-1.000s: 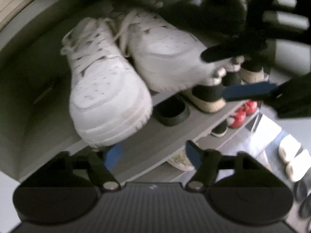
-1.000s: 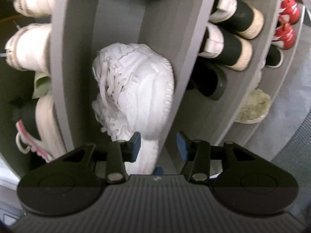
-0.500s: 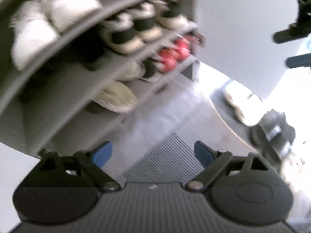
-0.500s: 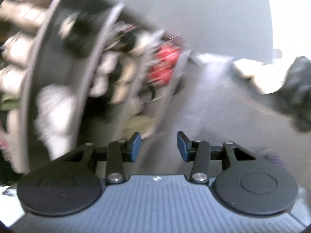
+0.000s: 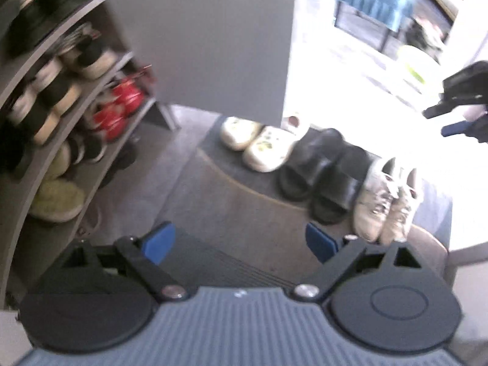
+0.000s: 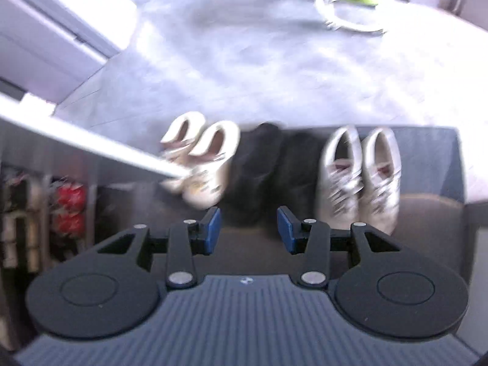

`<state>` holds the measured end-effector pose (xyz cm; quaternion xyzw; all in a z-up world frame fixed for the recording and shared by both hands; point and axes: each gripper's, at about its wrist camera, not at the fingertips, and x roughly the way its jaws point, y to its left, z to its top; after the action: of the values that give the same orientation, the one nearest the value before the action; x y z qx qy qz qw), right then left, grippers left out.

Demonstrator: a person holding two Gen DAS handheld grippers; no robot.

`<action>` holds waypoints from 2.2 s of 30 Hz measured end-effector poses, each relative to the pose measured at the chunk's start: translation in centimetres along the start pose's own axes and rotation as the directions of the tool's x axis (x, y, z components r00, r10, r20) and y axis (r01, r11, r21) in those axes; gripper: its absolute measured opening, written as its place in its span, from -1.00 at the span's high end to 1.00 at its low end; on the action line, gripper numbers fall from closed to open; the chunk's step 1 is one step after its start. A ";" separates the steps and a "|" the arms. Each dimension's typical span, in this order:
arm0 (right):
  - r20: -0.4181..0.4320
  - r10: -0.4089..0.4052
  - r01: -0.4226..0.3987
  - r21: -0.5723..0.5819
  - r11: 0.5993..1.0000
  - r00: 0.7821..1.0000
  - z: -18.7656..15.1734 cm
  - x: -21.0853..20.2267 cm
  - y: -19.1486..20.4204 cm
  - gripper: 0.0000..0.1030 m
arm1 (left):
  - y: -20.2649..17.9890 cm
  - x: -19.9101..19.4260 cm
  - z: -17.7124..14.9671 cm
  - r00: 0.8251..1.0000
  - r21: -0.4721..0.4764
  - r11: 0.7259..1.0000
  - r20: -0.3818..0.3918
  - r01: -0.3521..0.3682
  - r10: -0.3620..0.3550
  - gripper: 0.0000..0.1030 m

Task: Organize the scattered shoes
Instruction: 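Swing both tools from the cabinet back toward the shoe mat, then lower the right tool onto the white Air sneakers and grasp both heels, then lift the white Air sneakers with the right tool and carry them to the cabinet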

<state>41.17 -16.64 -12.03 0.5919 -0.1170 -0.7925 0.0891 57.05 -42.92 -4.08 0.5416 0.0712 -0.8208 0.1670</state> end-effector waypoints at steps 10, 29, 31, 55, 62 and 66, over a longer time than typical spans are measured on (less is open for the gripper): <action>-0.044 -0.068 0.070 0.055 0.996 0.997 5.7 12.1 -8.1 -0.63 | -10.5 6.0 5.3 0.991 -0.026 0.990 -0.012 -0.137 0.137 -0.83; -0.106 -0.223 0.236 0.120 0.964 0.969 6.1 34.7 -16.6 -0.33 | -14.2 18.6 1.9 0.962 -0.077 0.978 -0.206 -0.196 0.177 -0.83; -0.122 -0.241 0.254 0.107 0.961 0.963 6.4 35.5 -16.9 -0.17 | -14.0 18.8 1.6 0.960 -0.071 0.976 -0.212 -0.204 0.185 -0.83; 0.133 -0.237 0.250 -0.089 0.964 0.962 3.6 18.6 -14.8 0.46 | -13.0 13.6 5.9 0.962 -0.156 0.966 -0.212 -0.206 0.171 -0.83; 0.273 -0.169 0.255 -0.322 0.912 0.947 6.0 11.2 -11.5 0.46 | -10.2 9.9 7.1 0.968 -0.220 0.949 -0.158 -0.226 0.194 -0.83; 0.290 -0.062 0.215 -0.534 0.817 0.955 6.7 5.8 -8.3 0.47 | -8.6 7.9 7.0 0.967 -0.246 0.939 -0.137 -0.242 0.213 -0.83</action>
<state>33.11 -9.77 -17.98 0.4377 0.1535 -0.8665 0.1843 45.18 -38.51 -9.04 0.5632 0.1243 -0.7488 0.3266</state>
